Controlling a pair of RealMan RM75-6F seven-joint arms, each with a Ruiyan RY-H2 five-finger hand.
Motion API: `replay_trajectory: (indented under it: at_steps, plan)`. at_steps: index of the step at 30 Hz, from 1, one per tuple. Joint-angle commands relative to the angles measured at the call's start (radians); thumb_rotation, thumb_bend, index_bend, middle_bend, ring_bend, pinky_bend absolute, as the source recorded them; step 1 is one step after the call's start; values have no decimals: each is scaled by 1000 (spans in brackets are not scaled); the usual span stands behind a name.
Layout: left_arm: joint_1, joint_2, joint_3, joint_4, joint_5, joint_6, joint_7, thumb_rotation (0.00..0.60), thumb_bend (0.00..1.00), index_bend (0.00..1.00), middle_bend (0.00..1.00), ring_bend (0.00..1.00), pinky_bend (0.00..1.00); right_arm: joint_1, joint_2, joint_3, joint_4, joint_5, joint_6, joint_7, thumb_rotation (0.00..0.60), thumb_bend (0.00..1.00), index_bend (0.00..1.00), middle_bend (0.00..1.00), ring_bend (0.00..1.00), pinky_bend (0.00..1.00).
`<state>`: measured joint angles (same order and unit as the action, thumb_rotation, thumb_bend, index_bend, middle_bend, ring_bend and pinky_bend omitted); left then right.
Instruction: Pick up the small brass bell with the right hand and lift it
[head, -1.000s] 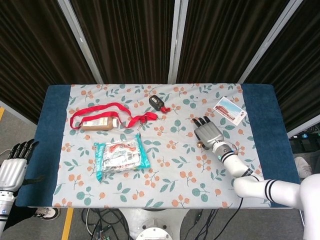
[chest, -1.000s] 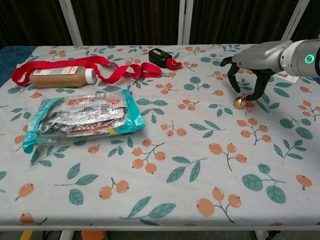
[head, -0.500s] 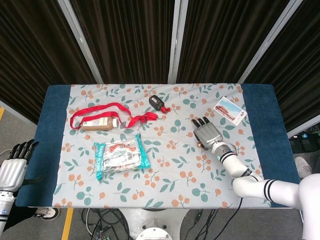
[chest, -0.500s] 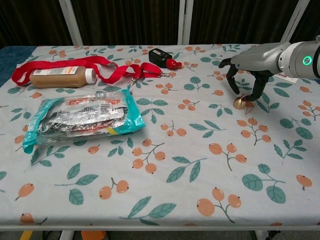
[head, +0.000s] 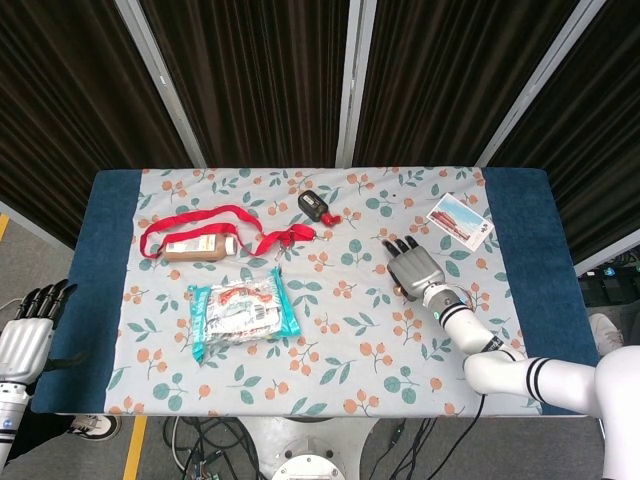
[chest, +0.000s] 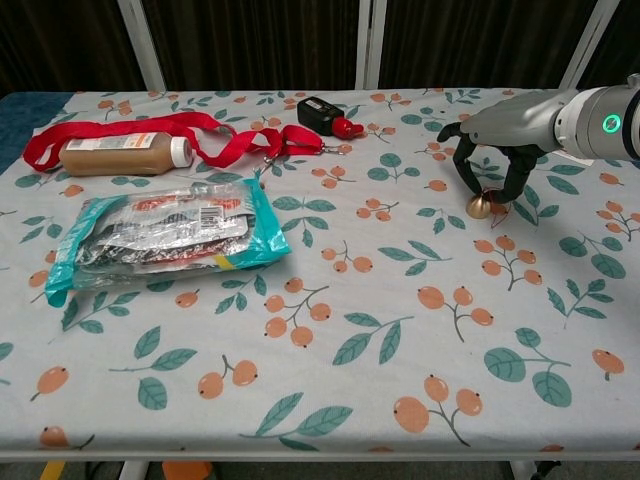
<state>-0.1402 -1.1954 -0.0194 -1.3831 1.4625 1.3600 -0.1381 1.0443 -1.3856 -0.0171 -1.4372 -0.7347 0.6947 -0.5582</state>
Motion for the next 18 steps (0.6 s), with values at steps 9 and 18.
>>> replay_trajectory:
  at_steps: [9,18]
  plan:
    - [-2,0,0,0,2,-2,-3,600,35,8,0,0,0,7,5,-4,-7,15,-2,1,600,313,618,21,0,0]
    - [-2,1,0,1,1,-3,-7,600,35,8,0,0,0,9,11,-3,-15,23,7,7,600,350,668,41,0,0]
